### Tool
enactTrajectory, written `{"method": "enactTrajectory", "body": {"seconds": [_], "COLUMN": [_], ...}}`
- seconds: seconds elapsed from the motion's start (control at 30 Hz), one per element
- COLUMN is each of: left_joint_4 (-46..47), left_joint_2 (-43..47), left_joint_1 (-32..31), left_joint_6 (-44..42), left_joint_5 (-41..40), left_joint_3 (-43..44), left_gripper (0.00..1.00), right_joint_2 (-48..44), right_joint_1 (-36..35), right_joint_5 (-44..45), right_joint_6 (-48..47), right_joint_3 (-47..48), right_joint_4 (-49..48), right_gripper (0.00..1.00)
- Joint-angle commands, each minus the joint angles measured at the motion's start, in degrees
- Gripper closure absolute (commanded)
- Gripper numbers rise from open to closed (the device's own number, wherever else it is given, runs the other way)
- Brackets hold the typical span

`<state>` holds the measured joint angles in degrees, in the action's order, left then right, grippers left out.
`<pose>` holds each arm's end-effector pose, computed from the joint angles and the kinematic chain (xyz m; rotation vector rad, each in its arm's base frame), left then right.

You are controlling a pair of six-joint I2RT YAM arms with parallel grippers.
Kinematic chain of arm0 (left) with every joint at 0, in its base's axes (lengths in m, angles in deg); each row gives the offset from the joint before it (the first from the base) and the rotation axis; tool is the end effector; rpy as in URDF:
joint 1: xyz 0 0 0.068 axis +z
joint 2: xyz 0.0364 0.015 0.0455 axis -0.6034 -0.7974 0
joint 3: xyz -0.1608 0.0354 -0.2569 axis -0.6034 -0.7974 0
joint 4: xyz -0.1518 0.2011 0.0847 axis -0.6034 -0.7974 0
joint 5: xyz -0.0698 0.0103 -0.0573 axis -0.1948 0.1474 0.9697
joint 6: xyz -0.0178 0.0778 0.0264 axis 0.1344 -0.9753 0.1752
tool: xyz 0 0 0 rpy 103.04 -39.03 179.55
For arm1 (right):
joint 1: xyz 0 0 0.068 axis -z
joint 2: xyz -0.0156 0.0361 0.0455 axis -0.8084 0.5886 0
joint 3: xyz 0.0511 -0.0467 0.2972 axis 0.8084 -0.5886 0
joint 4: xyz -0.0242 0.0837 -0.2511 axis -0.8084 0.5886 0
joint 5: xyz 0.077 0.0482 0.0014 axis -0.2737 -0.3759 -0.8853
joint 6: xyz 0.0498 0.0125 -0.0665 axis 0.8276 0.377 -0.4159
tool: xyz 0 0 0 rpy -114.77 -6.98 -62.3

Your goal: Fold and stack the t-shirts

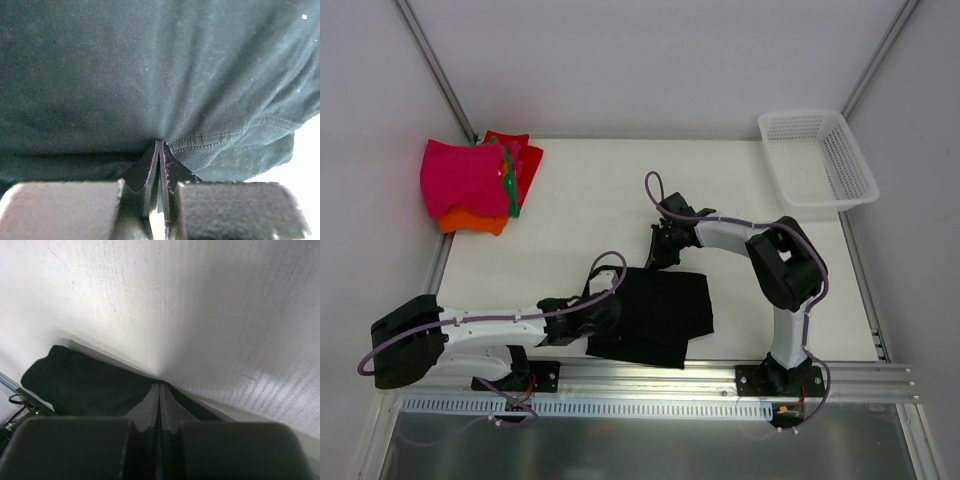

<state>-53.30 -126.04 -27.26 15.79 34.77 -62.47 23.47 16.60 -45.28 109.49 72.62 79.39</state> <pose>0.1086 -0.1987 0.1575 0.1032 2.5363 -0.7492 0.3294 0.2810 0.1435 -0.4200 2.6919 0.7885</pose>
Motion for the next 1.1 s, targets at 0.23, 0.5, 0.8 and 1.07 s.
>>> {"method": "enactTrajectory", "body": {"seconds": [0.23, 0.5, 0.8, 1.07], "left_joint_4": [-4.6, -14.0, -15.7, 3.7], "left_joint_2": [2.1, 7.7, 8.4, -0.9], "left_joint_1": [-14.5, -16.7, -13.0, 4.7], "left_joint_6": [17.3, 12.2, -1.3, -12.6], "left_joint_5": [-7.1, -12.6, -21.2, -4.7], "left_joint_3": [-2.4, 6.5, 18.3, 11.2], "left_gripper": [1.0, 1.0, 1.0, 1.0], "right_joint_2": [3.2, 2.8, -0.2, -7.6], "right_joint_1": [1.2, 1.3, 1.3, 1.1], "right_joint_5": [8.0, 7.7, 7.7, 9.7], "right_joint_6": [-2.4, -2.8, -3.6, -6.0], "right_joint_3": [-2.0, -1.9, -1.2, -1.2], "right_joint_4": [2.6, 2.6, 2.8, 0.8], "right_gripper": [0.99, 1.0, 1.0, 0.98]}}
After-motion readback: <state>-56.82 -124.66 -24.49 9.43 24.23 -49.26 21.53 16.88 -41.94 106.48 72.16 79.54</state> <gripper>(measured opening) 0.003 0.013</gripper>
